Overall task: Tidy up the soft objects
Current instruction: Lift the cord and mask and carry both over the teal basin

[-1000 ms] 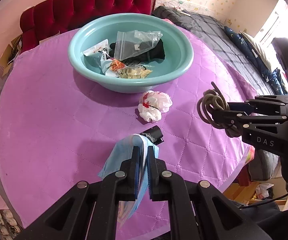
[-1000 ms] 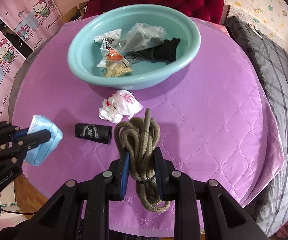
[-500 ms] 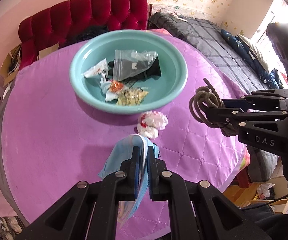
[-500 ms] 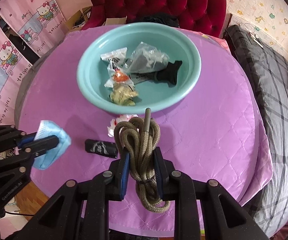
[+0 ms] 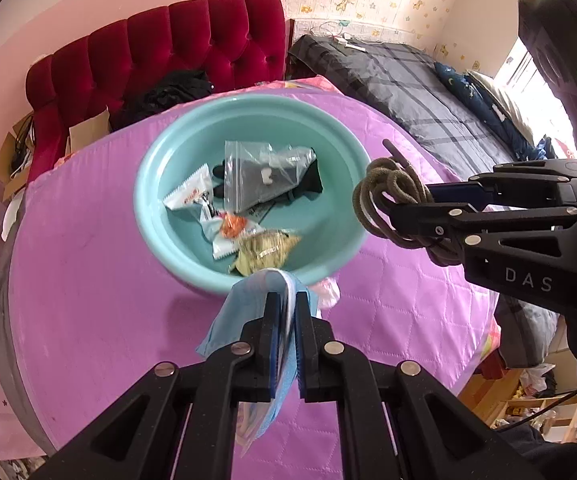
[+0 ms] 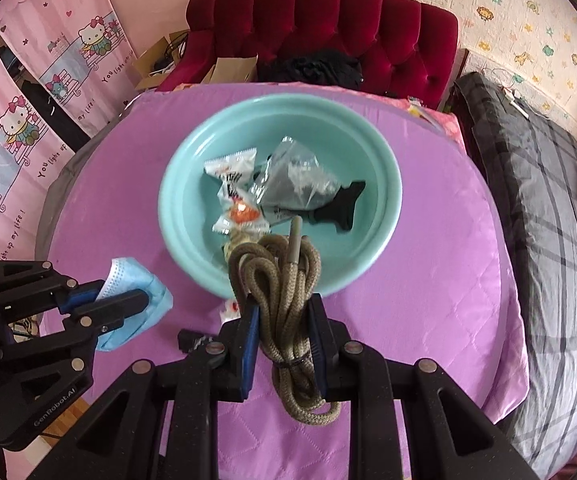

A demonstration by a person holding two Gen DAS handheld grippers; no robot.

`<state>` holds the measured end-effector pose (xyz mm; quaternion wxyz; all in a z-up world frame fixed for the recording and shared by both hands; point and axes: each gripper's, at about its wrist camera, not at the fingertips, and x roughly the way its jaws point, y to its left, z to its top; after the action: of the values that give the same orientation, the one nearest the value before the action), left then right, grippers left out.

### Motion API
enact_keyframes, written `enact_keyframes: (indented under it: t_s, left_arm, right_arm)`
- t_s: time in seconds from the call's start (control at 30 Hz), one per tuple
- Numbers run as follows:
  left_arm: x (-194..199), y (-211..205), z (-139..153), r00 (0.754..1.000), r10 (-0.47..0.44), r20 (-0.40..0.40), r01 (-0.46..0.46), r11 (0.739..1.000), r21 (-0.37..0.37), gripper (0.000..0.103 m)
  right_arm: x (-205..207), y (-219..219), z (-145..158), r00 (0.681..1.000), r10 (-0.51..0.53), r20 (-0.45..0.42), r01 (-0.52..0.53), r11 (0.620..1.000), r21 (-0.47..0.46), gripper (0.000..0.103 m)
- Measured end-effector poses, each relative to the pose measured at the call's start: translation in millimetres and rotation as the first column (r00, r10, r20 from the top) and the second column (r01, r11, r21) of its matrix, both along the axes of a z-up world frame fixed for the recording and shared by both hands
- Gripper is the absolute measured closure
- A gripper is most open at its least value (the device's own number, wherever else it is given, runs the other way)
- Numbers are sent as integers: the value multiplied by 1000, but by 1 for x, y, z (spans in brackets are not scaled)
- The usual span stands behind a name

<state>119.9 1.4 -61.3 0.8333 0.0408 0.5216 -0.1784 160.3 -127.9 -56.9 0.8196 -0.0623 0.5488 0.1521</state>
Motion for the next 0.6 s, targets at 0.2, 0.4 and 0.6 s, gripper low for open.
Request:
enact_keyframes:
  t_s: [0.2,0.4,0.6]
  left_arm:
    - [21,-1,2,1000,-4,-3,4,1000,-14,96]
    - [41,-2,0,1000,-6,-10,5,1000,-13,96]
    - [60,-3,-8,1000,1,-13,-1,1000,-10,96]
  right_arm:
    - [26,3,5,1000,-7,4,7,1000,18,79]
    - [49,6,2,1000,-17,-14,18,999,39,79]
    - [69,12,-5,999,-21,-33,22,999,44,78]
